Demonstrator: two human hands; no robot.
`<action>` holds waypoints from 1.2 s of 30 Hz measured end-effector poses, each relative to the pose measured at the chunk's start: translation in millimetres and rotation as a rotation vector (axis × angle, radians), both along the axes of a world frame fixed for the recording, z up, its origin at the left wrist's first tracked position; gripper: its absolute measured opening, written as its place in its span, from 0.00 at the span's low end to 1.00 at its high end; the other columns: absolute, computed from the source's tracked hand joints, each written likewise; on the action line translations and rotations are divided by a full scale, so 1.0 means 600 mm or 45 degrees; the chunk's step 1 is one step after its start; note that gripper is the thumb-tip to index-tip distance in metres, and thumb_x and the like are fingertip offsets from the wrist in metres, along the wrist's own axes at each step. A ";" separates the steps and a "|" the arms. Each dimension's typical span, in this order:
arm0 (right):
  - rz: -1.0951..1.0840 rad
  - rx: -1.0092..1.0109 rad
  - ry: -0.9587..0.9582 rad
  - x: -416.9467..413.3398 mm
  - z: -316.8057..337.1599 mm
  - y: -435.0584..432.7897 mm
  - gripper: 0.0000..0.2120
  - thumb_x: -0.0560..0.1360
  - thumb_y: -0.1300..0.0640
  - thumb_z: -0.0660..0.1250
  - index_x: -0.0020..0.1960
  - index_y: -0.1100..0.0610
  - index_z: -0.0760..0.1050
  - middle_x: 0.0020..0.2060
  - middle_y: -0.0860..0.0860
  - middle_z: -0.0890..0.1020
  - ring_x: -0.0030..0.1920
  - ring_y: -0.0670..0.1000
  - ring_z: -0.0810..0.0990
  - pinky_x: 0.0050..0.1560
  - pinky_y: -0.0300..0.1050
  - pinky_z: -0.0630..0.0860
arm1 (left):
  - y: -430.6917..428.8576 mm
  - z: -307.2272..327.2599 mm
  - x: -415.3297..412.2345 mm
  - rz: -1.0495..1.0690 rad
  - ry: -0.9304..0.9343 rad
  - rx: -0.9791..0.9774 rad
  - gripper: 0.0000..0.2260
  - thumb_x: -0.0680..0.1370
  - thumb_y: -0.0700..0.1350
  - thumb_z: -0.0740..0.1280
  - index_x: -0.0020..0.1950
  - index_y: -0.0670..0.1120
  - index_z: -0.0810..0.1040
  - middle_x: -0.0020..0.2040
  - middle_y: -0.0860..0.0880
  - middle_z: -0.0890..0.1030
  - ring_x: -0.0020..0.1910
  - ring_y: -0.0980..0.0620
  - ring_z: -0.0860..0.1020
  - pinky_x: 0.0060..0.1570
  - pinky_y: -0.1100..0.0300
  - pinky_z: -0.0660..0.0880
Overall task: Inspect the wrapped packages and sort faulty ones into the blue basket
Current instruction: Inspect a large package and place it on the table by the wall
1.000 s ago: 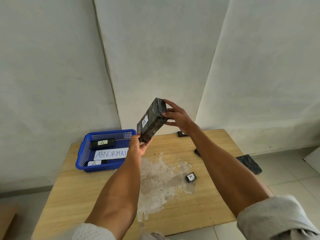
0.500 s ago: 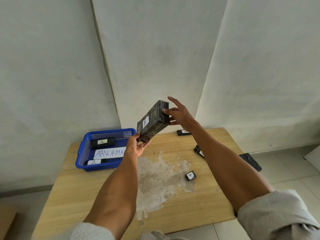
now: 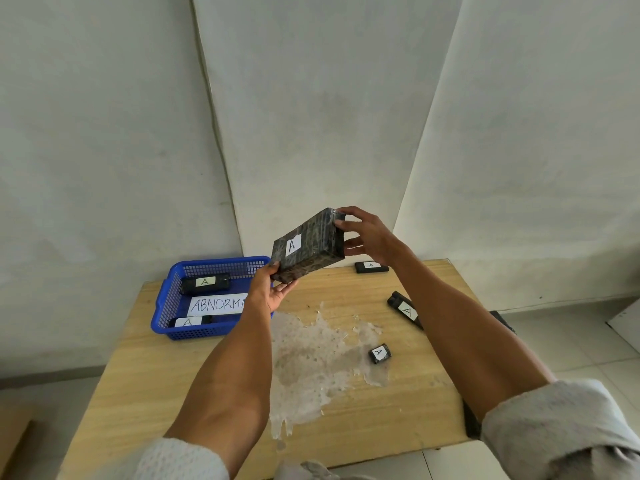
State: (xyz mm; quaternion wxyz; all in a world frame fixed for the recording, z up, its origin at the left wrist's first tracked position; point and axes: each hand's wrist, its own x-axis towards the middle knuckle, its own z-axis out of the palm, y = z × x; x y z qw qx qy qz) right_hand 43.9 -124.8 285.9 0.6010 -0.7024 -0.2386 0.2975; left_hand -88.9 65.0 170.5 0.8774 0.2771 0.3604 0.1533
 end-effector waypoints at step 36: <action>-0.219 0.054 0.112 0.008 -0.073 -0.017 0.33 0.76 0.66 0.73 0.78 0.57 0.65 0.60 0.59 0.82 0.57 0.57 0.83 0.54 0.51 0.82 | 0.001 0.018 0.030 0.189 0.016 0.284 0.13 0.74 0.31 0.71 0.51 0.47 0.76 0.61 0.39 0.79 0.60 0.40 0.79 0.50 0.41 0.81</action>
